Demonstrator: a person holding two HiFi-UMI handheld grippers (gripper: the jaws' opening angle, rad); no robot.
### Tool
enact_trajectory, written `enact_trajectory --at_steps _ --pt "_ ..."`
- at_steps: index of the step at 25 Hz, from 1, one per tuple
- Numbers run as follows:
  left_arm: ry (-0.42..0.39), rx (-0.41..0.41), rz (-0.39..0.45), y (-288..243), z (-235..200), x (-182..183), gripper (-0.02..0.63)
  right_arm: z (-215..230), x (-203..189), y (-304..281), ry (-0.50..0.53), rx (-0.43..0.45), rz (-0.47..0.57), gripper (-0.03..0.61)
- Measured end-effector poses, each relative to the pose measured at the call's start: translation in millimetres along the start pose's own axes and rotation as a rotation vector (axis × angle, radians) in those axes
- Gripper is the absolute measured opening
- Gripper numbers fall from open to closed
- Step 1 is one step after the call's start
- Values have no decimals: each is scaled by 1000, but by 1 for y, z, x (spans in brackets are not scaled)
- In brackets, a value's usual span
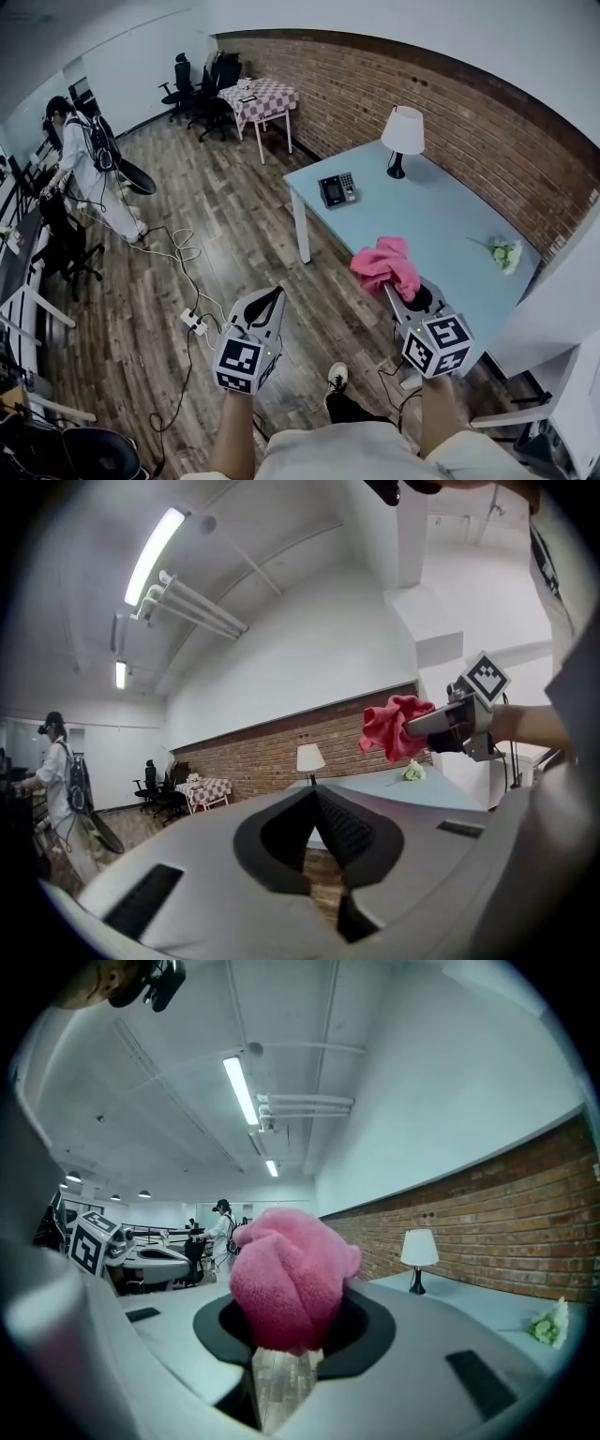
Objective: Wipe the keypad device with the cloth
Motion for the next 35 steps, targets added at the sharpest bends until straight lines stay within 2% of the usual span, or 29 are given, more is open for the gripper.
enact_trajectory --at_steps 4,21,35 --pt "2 21 7 -39 -25 0 11 23 11 -43 10 23 0 138" --pt "-5 -36 -6 -214 -89 -9 11 127 34 -178 12 2 -64 138" --pt "9 -77 -57 -291 -120 -30 12 163 35 -251 6 10 -108 138"
Point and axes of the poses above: the fingertips, and each gripper's own axes: y backward along the fingers, z to its right, x out of its top, the point moved 4 cm from there along y, backward along the fingers, and after that the axes turned 8 degrees about -y, right-handed, at the moved point
